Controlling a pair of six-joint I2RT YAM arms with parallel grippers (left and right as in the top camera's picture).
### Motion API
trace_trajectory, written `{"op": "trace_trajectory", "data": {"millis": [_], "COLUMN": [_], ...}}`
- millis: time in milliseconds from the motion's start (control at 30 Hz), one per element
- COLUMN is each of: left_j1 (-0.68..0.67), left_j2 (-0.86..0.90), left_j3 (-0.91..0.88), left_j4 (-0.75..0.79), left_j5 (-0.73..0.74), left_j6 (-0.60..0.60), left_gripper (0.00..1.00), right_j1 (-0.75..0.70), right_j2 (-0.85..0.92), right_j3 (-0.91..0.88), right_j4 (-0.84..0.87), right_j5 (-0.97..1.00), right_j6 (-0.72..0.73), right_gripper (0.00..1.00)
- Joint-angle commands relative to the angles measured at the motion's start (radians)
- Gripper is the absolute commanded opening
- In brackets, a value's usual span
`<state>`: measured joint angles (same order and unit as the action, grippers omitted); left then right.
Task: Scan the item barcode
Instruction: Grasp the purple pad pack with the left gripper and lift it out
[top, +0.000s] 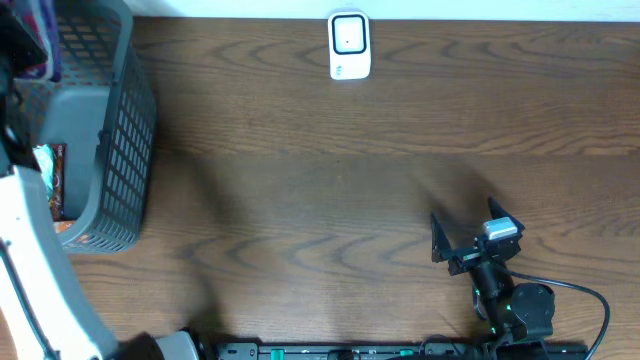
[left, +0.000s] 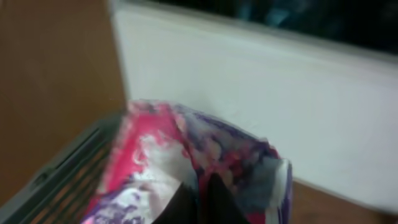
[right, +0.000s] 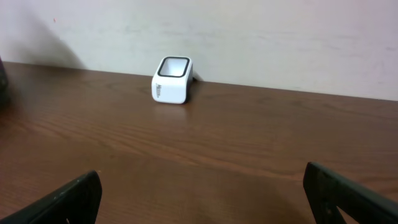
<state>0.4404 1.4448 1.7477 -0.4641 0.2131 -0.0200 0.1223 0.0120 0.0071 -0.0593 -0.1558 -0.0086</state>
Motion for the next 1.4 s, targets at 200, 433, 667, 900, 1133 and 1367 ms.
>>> {"op": "trace_trajectory", "data": {"millis": [200,433,667,900,1133,1367], "left_j1": [-0.297,-0.522,-0.531,-0.532,-0.533,-0.568], "left_j2": [-0.161,-0.105,-0.035,0.121,0.342,0.53], "left_j3": [0.007,-0.007,-0.007,-0.008,-0.01,-0.01], "left_j4": [0.023,-0.013,-0.127,-0.335,-0.365,-0.397], "left_j5": [0.285,0.265,0.264,0.092,-0.132,-0.398], "left_j6": [-0.124,-0.059,0.061,0.094,-0.005,-0.124], "left_gripper": [0.07,0.08,0.7,0.98,0.98,0.98], "right_j1": [0.003,0.003,0.003,0.003,0.003,0.003], "right_j2": [-0.006,-0.006,-0.006,-0.006,-0.006,-0.006], "right_j3": [-0.002,-0.002,-0.002,-0.002,-0.002,-0.002], "right_j4": [-0.004,-0.005,-0.004,-0.004,-0.004,-0.004], "right_j5": [0.008,0.008,0.008,0.008,0.008,0.008], "right_j6": [0.008,0.008,0.008,0.008,0.008,0.008], "right_gripper": [0.99,0.99,0.99,0.99,0.99,0.99]}}
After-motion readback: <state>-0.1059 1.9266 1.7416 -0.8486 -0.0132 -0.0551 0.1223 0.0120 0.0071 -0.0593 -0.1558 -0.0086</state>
